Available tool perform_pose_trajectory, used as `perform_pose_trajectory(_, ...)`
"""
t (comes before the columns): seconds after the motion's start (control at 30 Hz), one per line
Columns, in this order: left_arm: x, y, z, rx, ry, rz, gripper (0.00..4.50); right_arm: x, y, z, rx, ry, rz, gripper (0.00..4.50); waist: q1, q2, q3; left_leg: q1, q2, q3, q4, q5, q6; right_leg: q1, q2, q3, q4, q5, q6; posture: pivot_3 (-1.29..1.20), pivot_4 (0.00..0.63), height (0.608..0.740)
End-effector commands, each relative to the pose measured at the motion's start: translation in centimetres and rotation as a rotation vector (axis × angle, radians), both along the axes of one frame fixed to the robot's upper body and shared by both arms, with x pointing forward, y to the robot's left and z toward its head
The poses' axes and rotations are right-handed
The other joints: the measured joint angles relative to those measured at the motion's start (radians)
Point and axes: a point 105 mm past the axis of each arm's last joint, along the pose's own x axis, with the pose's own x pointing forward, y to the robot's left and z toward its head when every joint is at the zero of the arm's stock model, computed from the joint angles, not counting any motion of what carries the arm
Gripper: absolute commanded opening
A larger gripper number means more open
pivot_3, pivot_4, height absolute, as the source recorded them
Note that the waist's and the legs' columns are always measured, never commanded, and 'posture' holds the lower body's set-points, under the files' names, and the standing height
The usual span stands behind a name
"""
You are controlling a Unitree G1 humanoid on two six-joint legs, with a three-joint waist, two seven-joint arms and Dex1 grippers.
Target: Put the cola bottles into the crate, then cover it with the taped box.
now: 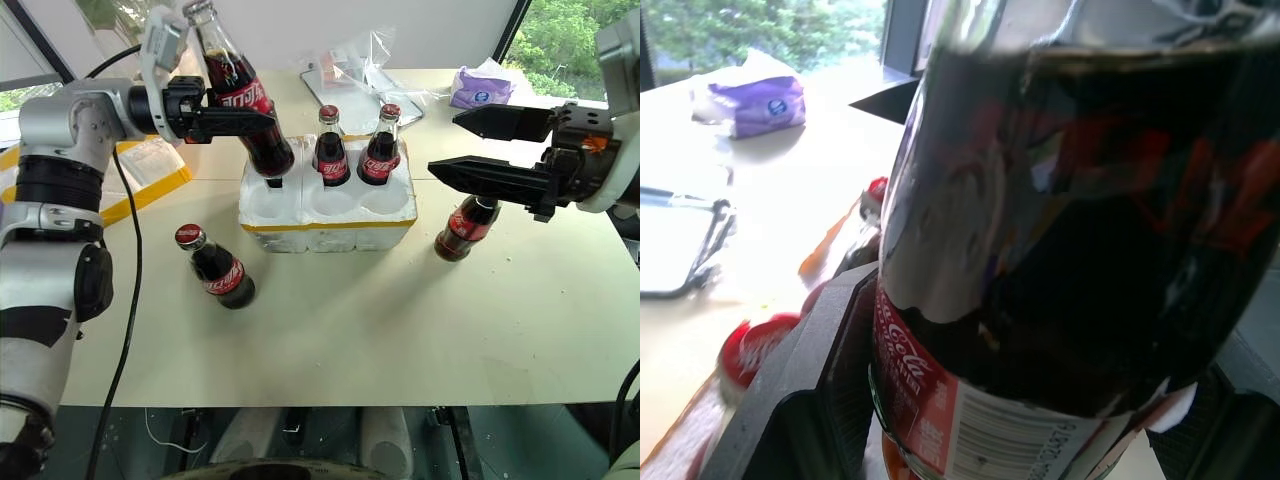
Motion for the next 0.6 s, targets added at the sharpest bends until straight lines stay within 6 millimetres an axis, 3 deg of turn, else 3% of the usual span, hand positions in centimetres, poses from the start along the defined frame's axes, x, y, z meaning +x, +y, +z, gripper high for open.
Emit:
perform_pose_trajectory(0.03, -0.8, -0.7, 1.7, 0.02, -0.091, -0.061, 2.82, -1.1, 0.0, 0.9, -0.011, -0.056, -0.013, 4.5, -0.003, 0.0, 0.0, 0.0, 0.0, 0.0, 0.0, 0.0, 0.0, 0.0, 0.0, 0.0, 0.0, 0.0, 0.0, 0.0, 0.15, 0.738)
perform_pose_trajectory(0.23, -0.9, 0.4, 0.9, 0.039, -0.086, -0.063, 2.82, -1.3, -0.5, 0.8, -0.015, -0.05, -0.037, 4.5, -0.009, 0.0, 0.0, 0.0, 0.001, 0.001, 0.0, 0.0, 0.0, -0.001, 0.0, 0.001, 0.002, 0.0, 0.0, 0.0, 0.15, 0.738)
perform_pose_trajectory(0.4, -0.8, -1.7, 1.0, -0.013, -0.099, -0.099, 2.82, -1.1, -0.6, 0.8, -0.014, -0.05, -0.041, 4.5, 0.005, 0.0, 0.0, 0.0, 0.0, 0.001, 0.001, 0.0, 0.001, 0.0, 0.0, 0.001, 0.002, 0.0, 0.0, 0.0, 0.15, 0.738)
perform_pose_trajectory(0.6, -0.3, -3.2, -0.4, -0.036, -0.09, -0.105, 2.82, -1.1, -0.5, 0.9, -0.017, -0.056, -0.051, 4.5, 0.007, 0.0, 0.0, -0.002, 0.0, 0.001, 0.01, -0.003, 0.005, 0.0, 0.0, 0.001, 0.005, 0.0, 0.0, 0.0, 0.15, 0.738)
